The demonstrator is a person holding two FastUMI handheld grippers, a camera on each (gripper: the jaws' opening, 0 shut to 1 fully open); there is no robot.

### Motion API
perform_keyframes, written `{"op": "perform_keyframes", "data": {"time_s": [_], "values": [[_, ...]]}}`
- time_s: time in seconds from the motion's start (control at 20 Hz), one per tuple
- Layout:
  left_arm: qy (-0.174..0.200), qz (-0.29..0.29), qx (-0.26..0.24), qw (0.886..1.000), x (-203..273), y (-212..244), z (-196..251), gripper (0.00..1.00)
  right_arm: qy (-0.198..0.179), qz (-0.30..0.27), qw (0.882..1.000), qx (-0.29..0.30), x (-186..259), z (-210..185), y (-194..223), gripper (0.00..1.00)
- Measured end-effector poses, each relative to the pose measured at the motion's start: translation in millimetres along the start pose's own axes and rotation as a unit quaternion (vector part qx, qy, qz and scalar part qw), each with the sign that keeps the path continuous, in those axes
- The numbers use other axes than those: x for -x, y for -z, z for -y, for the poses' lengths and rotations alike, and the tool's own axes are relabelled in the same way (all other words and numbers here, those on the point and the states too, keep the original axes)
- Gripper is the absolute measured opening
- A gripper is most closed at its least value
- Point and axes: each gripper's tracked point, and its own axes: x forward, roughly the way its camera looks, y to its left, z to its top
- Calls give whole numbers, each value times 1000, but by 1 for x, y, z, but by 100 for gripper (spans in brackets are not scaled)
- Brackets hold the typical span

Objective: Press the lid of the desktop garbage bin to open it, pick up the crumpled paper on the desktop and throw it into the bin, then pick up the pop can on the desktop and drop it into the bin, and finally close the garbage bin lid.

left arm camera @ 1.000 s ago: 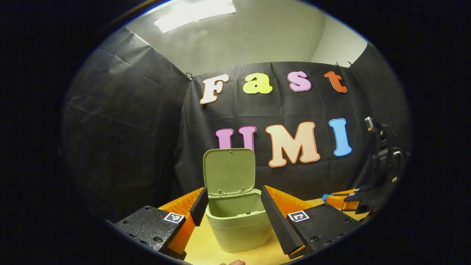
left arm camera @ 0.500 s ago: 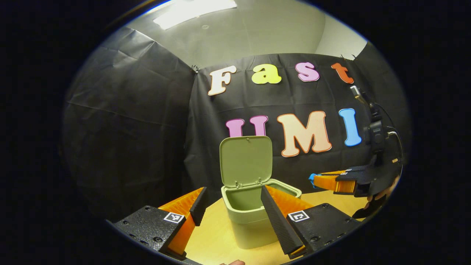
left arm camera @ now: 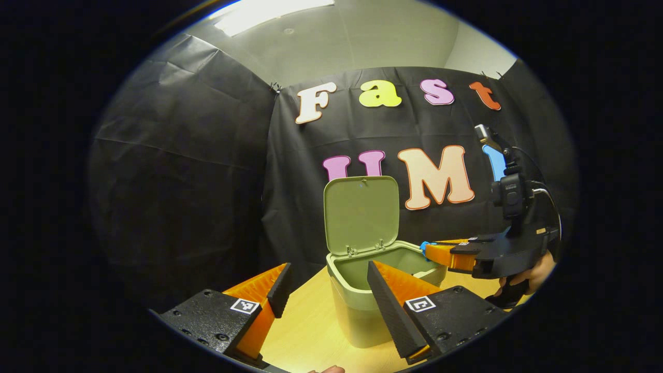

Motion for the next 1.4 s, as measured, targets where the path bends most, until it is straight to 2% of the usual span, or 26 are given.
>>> {"op": "perform_keyframes", "data": {"time_s": [0.05, 0.1, 0.15, 0.35, 0.6, 0.85, 1.4], "values": [[2, -1, 0, 1000, -3, 1, -1, 87, -1, -4, 1000, -2, -5, -2, 5, 16], [4, 0, 0, 1000, -5, 2, -2, 87, 1, -7, 1000, -3, -7, -2, 7, 25], [7, 0, 0, 1000, -8, 2, -2, 87, -1, -11, 1000, -5, -7, -3, 9, 25], [20, 0, 6, 1000, -19, 5, 4, 87, 14, 17, 1000, 16, -2, 2, -7, 99], [42, 10, 15, 999, -27, -2, 30, 87, 44, 29, 998, 46, 30, 30, -16, 99], [67, 14, 17, 997, -28, -8, 70, 88, 76, 42, 995, 52, 71, 72, -32, 100], [144, 17, 23, 989, -12, -13, 185, 88, 157, 52, 984, 65, 172, 182, -52, 99]]}}
